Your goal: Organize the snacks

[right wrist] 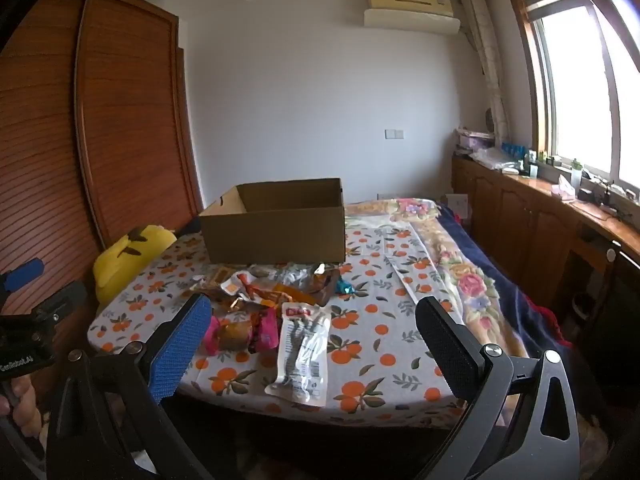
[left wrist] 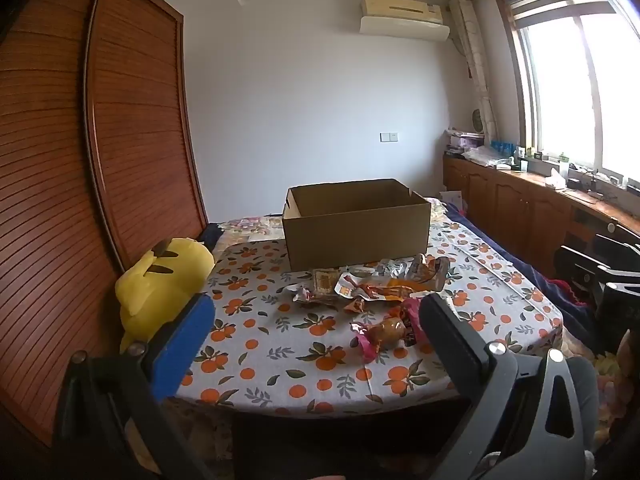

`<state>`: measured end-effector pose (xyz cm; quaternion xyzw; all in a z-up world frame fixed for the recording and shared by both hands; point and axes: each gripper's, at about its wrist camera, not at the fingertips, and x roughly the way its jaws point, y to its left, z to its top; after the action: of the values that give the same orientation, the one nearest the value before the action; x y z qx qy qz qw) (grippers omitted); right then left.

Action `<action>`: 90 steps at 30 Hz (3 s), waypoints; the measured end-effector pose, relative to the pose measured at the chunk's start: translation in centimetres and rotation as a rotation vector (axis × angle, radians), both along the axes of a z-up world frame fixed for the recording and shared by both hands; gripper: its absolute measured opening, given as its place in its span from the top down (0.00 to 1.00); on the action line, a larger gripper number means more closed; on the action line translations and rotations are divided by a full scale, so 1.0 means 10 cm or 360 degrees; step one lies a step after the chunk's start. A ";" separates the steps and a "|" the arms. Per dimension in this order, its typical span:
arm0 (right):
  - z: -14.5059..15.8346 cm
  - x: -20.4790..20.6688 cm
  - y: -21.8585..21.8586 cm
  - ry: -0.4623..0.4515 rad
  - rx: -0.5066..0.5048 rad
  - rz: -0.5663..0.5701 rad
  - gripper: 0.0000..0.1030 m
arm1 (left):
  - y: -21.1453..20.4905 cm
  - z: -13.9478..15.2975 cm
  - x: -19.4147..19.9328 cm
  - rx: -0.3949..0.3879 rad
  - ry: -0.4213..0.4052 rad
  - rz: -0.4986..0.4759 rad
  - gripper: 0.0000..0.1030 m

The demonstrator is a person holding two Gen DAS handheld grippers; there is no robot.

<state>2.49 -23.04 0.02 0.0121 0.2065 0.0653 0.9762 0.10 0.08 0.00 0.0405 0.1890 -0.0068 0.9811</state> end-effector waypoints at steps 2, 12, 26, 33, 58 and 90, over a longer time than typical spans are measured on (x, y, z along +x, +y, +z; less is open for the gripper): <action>0.00 0.00 0.00 0.0001 0.0002 0.0002 0.00 | -0.01 0.00 0.00 0.0002 -0.0001 0.0001 0.01; 0.00 -0.01 0.00 0.0000 0.0004 0.0001 0.00 | -0.04 0.07 -0.06 -0.0002 -0.0022 0.0001 0.01; 0.01 -0.01 0.01 -0.0002 0.0003 0.0002 0.00 | -0.01 0.08 -0.04 -0.0004 -0.0030 0.0002 0.01; 0.01 -0.01 0.01 -0.0001 0.0004 0.0002 0.00 | -0.01 0.08 -0.05 -0.0002 -0.0034 0.0002 0.01; 0.02 -0.02 0.01 -0.0002 0.0002 0.0003 0.00 | -0.02 0.07 -0.05 0.0002 -0.0038 0.0002 0.00; -0.80 0.45 0.09 0.0268 -0.0052 0.0082 0.00 | -0.13 -0.74 0.70 -0.0014 0.0321 -0.0105 0.01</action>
<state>7.03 -22.10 -7.99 -0.0037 0.2891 0.0857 0.9535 7.06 -1.25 -7.38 0.0414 0.2853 -0.0439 0.9565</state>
